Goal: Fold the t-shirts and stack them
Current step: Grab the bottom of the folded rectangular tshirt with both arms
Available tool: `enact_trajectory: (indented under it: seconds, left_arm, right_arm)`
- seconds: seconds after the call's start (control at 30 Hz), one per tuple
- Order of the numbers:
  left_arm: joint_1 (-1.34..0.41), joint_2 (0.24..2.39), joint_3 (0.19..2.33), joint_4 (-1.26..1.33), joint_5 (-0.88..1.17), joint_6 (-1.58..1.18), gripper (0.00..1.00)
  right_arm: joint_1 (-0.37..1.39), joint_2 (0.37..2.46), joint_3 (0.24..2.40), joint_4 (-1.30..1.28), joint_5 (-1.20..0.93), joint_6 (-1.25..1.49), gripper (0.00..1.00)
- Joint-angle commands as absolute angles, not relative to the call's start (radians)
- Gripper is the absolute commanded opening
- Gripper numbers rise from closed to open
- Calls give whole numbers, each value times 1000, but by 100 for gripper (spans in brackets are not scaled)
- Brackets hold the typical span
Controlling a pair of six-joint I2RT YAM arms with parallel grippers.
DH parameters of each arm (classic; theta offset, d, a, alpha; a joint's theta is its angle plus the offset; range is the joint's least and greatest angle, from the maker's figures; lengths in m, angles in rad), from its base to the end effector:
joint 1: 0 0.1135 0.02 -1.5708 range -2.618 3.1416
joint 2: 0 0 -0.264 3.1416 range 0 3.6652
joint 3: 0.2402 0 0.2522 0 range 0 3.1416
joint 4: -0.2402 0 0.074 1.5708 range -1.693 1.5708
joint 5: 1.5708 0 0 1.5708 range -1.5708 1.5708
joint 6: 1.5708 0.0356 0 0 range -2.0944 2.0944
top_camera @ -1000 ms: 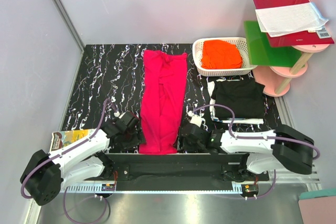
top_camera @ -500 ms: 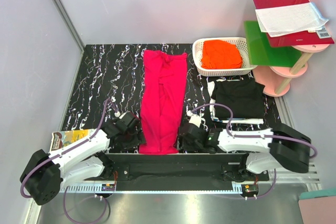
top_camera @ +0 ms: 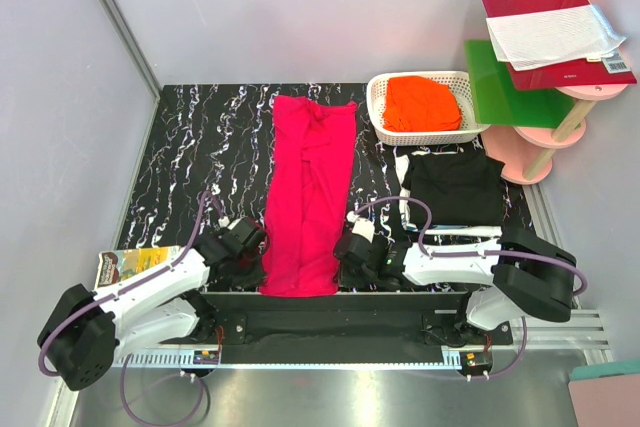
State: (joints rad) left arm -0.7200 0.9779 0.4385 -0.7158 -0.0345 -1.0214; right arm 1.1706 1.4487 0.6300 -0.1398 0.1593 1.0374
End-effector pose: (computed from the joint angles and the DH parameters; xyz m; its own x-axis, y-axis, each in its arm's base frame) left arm 0.1117 -0.0963 0.1539 -0.9283 -0.3195 -0.1900 -0.2696 0.9306 -0.2476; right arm 0.1072 0.2389 0.1483 -0.9145 0.0203 -0.4040 -0.1698 0.8873 0.4289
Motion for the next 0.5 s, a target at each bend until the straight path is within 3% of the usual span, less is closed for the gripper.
enact_trajectory:
  seconds: [0.0,0.23,0.47]
  left_arm:
    - [-729,1014,434,-756,-17,-1009,0]
    - [-738,976,488,-756,-15,-1000,0]
    - [-738,1009,694,-762,-93,-947,0]
  right_arm:
    - [1169,1424,660,-153,127,1025,0]
    - [1167,1292,655,-242,193,1003,0]
    - [1147,1229,679,-247,302,908,0]
